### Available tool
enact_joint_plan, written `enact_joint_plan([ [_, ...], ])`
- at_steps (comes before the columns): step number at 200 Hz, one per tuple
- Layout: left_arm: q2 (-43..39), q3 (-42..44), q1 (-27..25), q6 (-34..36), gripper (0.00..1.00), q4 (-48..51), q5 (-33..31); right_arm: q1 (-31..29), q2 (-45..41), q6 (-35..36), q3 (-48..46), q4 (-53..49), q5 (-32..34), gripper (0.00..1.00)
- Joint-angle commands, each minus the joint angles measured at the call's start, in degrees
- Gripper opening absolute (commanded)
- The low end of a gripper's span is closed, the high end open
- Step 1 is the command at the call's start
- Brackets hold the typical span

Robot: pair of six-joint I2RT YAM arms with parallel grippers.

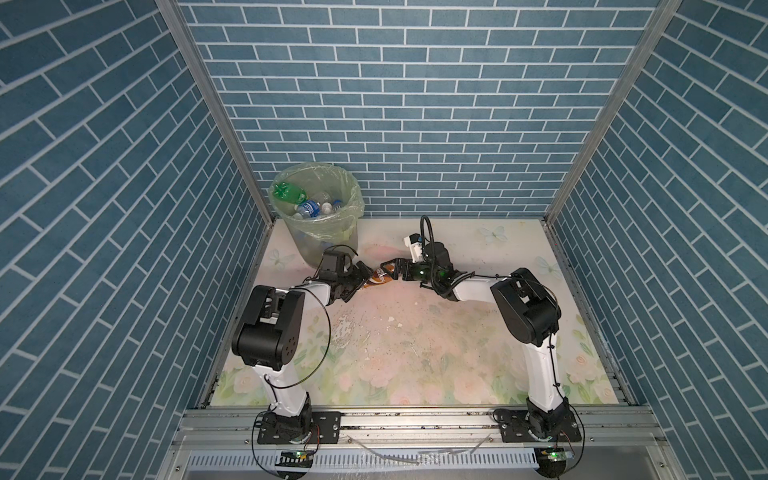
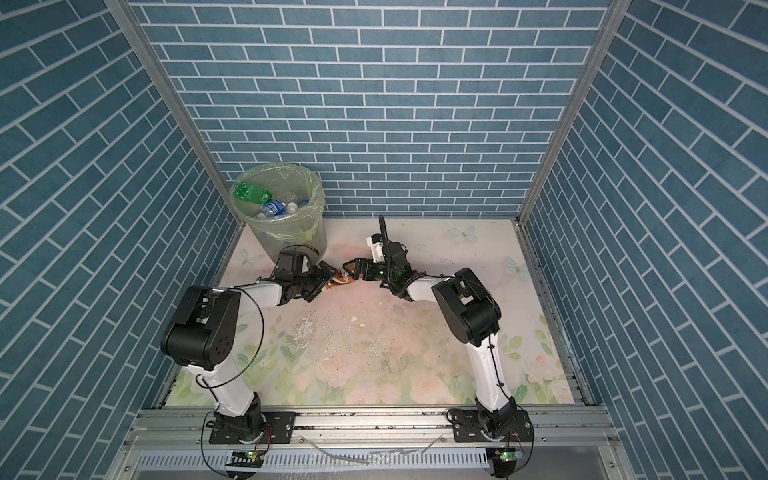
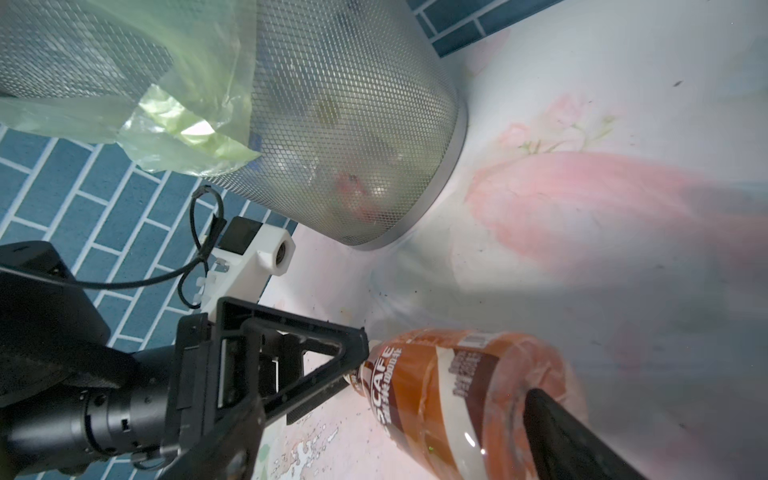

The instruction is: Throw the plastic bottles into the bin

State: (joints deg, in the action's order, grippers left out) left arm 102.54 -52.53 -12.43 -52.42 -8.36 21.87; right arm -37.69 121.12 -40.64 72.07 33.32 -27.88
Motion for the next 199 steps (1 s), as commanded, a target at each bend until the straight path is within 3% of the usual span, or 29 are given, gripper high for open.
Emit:
enact_joint_plan([
  [1, -0.5, -2.0, -0.7, 3.2, 0.94, 8.0, 2.9, 0.4, -3.3, 1.6, -3.3, 0.8, -0.4, 0.97],
  [79, -1.9, -4.2, -1.7, 5.4, 0.94, 10.8, 7.4, 2.9, -8.3, 8.0, -6.9, -7.8, 2.5, 0.97],
  [133, -2.8, -4.5, -1.1, 5.2, 0.96, 11.0, 6.0, 3.9, -13.4, 32.2, -2.2, -31.4, 10.3, 0.98],
  [150, -3.4, -4.9, 0.0, 5.5, 0.97, 11.8, 5.7, 4.0, -13.5, 40.0, 1.0, -37.8, 9.9, 0.98],
  [199, -8.2, -3.8, 3.8, 6.2, 0.99, 13.9, 5.4, 2.2, -12.4, 55.9, 7.4, -46.5, 10.8, 0.96],
])
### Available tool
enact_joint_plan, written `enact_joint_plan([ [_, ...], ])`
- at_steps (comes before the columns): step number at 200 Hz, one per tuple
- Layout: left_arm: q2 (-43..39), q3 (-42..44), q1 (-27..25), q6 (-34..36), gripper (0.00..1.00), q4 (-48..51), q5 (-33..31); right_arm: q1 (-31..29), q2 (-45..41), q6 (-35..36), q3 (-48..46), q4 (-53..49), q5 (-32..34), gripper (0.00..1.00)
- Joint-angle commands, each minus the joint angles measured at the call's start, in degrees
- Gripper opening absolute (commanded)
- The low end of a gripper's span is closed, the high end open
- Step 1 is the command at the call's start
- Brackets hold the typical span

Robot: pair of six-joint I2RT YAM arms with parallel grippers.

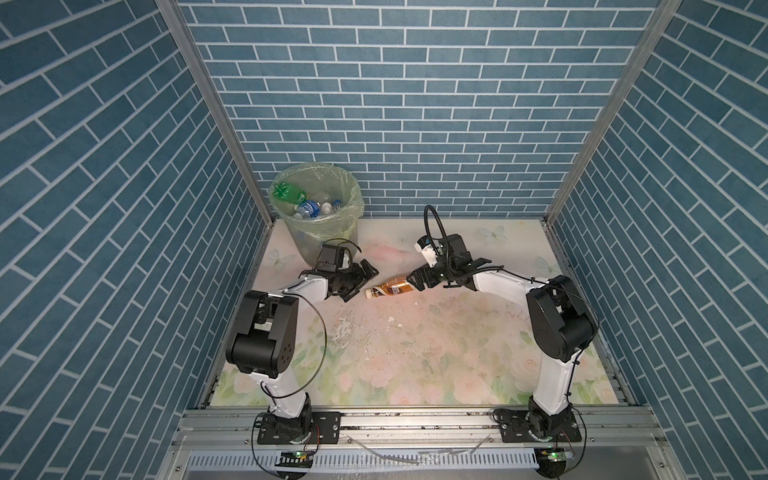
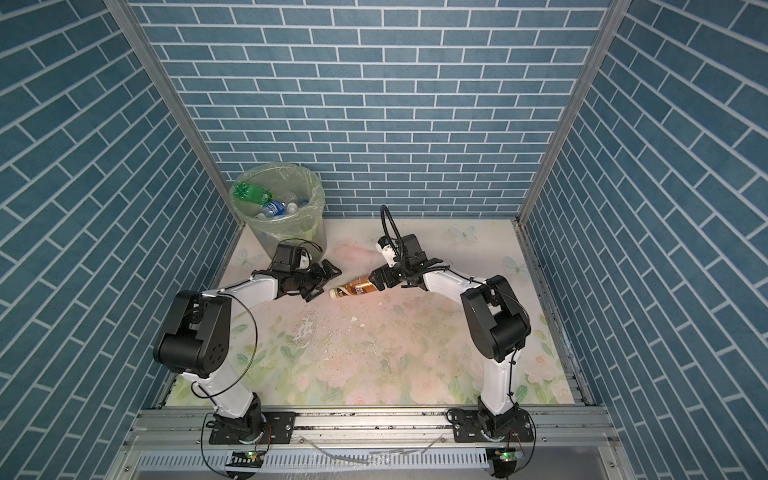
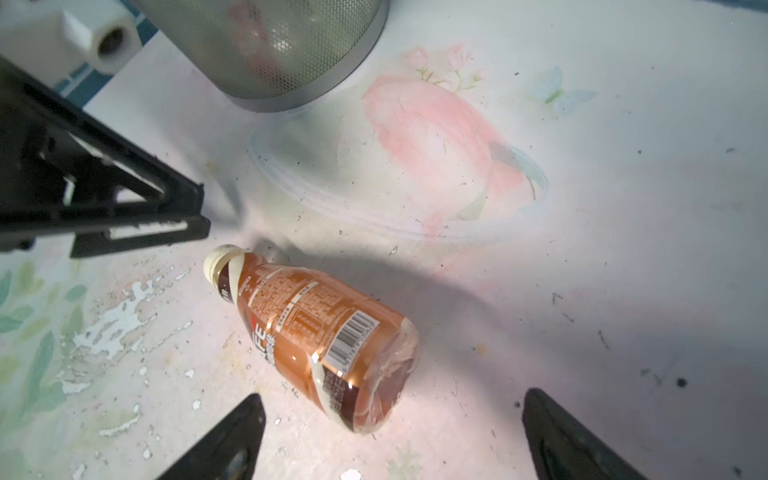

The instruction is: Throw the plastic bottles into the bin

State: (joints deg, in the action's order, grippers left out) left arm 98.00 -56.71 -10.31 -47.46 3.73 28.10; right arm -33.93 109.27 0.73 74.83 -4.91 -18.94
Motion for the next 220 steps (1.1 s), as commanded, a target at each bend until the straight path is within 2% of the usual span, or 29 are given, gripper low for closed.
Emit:
enact_joint_plan([
  [1, -3.7, 0.5, 1.7, 1.3, 0.99, 1.8, -0.8, -1.6, -0.5, 14.9, 4.8, -8.4, 2.0, 0.96],
  [37, -6.7, 3.0, 3.0, 1.1, 0.99, 2.1, -0.1, -5.9, 4.5, 25.7, 10.1, -13.5, 4.9, 0.96],
  [94, -10.0, 9.0, 6.4, -0.3, 0.99, 0.3, 2.3, -8.7, 15.9, 34.5, 22.7, -19.4, 9.0, 0.95],
  [144, -11.2, 10.2, 7.4, 0.4, 0.99, 1.0, 3.2, -8.8, 22.6, 35.0, 27.8, -22.0, 10.1, 0.90],
  [176, -10.4, 10.3, 7.4, 0.6, 0.99, 0.7, 3.5, -9.0, 21.2, 33.0, 25.0, -18.7, 9.9, 0.87],
  [220, -10.1, 10.9, 7.4, -0.3, 0.99, -0.3, 3.8, -9.9, 19.4, 29.5, 22.4, -15.6, 9.3, 0.74],
])
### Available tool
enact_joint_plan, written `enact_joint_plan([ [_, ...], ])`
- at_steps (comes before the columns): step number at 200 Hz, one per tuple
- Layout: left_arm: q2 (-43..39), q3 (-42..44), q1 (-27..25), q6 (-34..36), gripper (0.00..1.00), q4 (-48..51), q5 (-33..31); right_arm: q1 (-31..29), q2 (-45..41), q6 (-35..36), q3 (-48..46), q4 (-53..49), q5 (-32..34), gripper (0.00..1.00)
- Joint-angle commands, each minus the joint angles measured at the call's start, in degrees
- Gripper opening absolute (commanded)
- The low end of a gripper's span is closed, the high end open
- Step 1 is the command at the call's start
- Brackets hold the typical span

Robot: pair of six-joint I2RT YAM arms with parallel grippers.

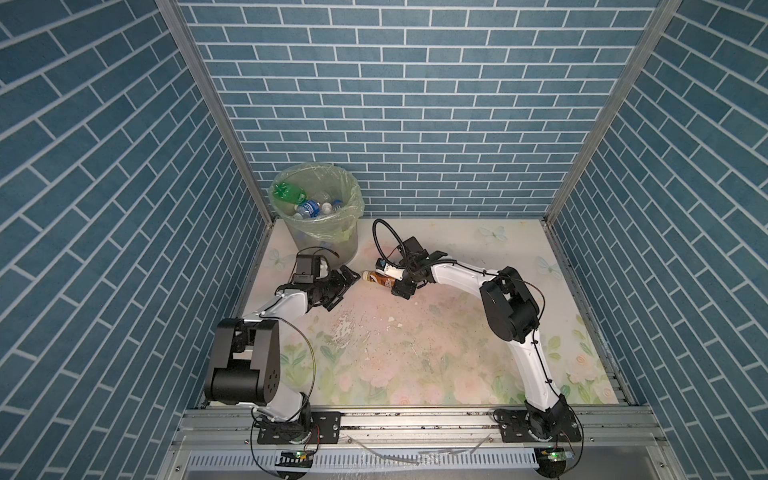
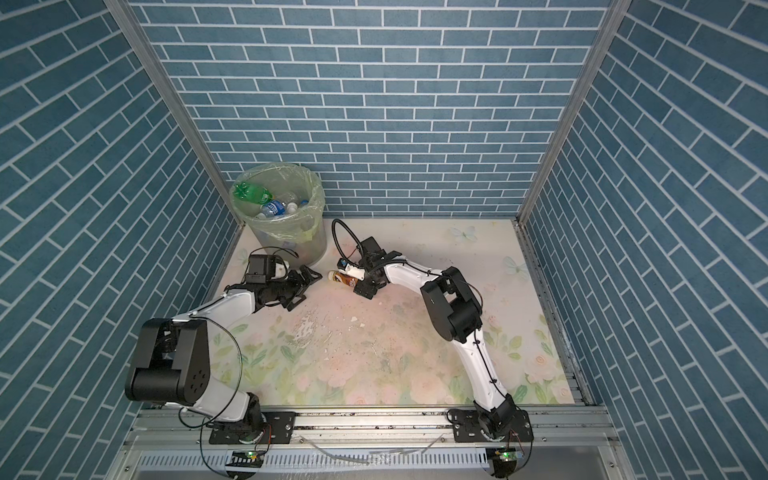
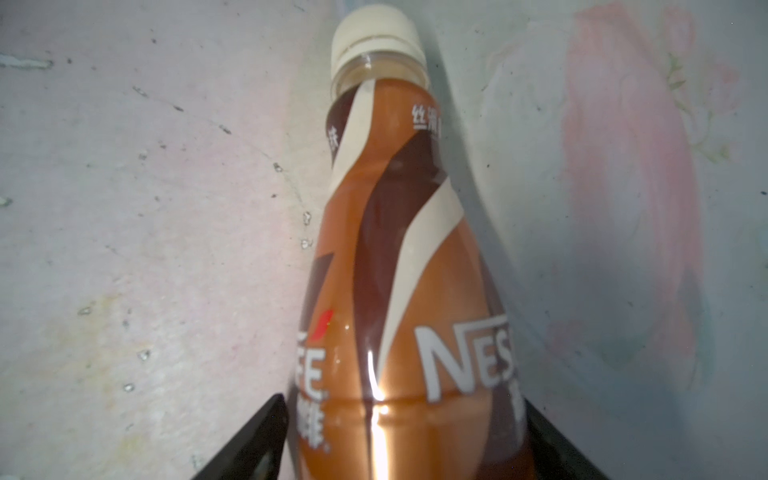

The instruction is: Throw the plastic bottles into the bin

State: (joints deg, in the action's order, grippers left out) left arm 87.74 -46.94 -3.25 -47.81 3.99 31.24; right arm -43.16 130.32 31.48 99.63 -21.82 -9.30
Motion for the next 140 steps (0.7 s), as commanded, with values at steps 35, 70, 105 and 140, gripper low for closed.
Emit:
enact_joint_plan([
  [35, -1.4, 1.9, 0.1, -0.8, 0.99, -1.0, 0.4, -0.8, -3.4, -5.2, -4.4, 2.7, -0.1, 0.50],
  [70, -2.1, 2.1, -1.9, -3.6, 0.99, -3.6, 0.1, -0.4, -9.5, -13.3, -10.2, 8.3, -0.4, 0.39],
  [105, -5.9, 3.9, -7.5, -10.5, 0.99, -12.2, -6.2, 0.2, -16.8, -23.6, -17.1, 13.6, -1.2, 0.39],
  [140, -6.7, 1.3, -14.1, -12.6, 0.99, -16.3, -13.2, 0.4, -24.2, -29.7, -23.5, 17.8, -1.4, 0.39],
])
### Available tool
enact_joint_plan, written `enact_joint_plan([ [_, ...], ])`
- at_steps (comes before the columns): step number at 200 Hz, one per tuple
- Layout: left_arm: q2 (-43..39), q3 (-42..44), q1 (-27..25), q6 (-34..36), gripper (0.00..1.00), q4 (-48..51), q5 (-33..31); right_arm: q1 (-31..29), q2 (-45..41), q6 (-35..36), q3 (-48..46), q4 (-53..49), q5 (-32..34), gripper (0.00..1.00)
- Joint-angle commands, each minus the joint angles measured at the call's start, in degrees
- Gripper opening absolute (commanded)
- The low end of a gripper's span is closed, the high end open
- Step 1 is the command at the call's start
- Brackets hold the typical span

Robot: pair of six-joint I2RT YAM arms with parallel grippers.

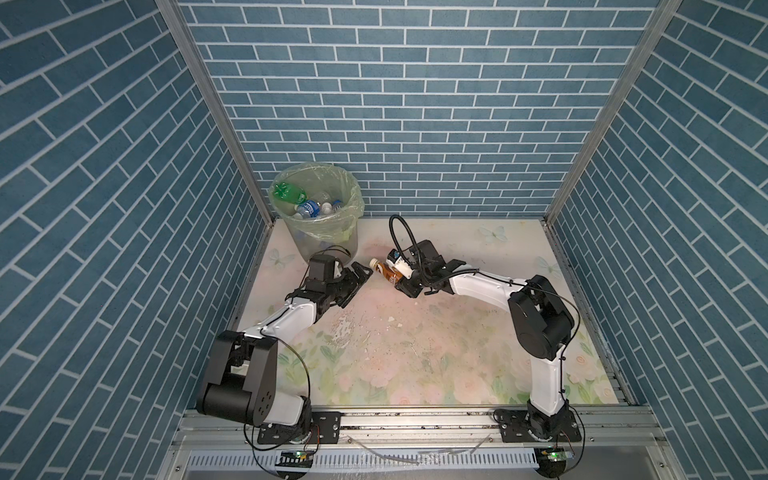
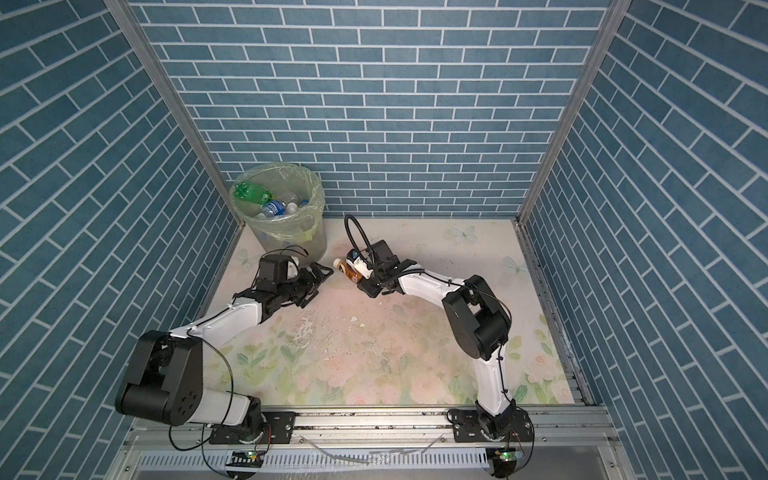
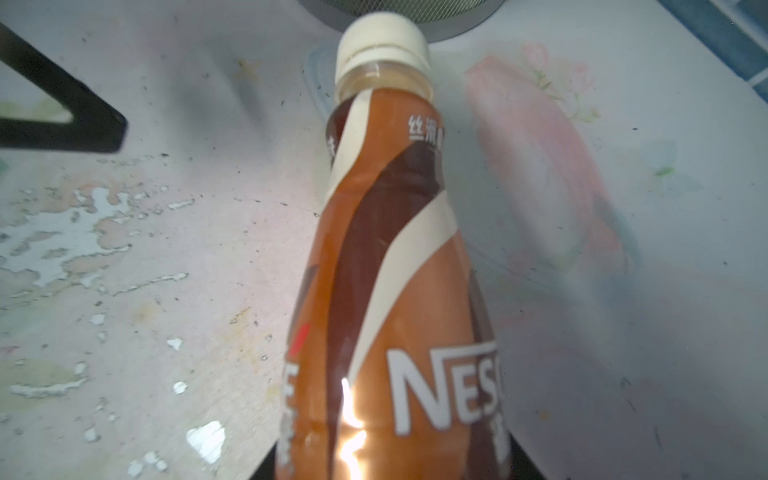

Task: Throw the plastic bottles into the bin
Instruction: 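Lift the Nescafé bottle with the right gripper while the left grasps its cream cap, then carry the Nescafé bottle over the bin with the left gripper while the right opens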

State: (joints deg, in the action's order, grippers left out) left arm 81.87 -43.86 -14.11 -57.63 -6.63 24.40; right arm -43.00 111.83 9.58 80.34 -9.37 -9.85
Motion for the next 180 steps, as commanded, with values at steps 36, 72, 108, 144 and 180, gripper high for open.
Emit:
enact_joint_plan([
  [36, 0.8, -4.9, -6.7, -4.8, 0.94, -8.9, -12.8, 0.3, -11.8, -10.5, -8.6, 8.1, -2.2, 0.37],
  [72, 3.1, -8.7, -8.6, -5.0, 0.90, -11.4, -14.7, 0.3, -14.9, -11.1, -10.6, 8.7, -2.5, 0.37],
  [108, 5.2, -11.1, -9.7, -4.7, 0.85, -12.4, -15.0, 0.4, -16.3, -12.1, -11.7, 10.0, -3.1, 0.36],
  [144, 7.8, -14.4, -10.5, -1.8, 0.71, -12.0, -14.8, 0.2, -16.8, -12.7, -11.7, 10.6, -5.1, 0.36],
  [180, 8.8, -16.9, -11.9, 0.5, 0.50, -10.6, -15.1, 0.2, -16.7, -13.0, -11.7, 11.1, -5.3, 0.36],
])
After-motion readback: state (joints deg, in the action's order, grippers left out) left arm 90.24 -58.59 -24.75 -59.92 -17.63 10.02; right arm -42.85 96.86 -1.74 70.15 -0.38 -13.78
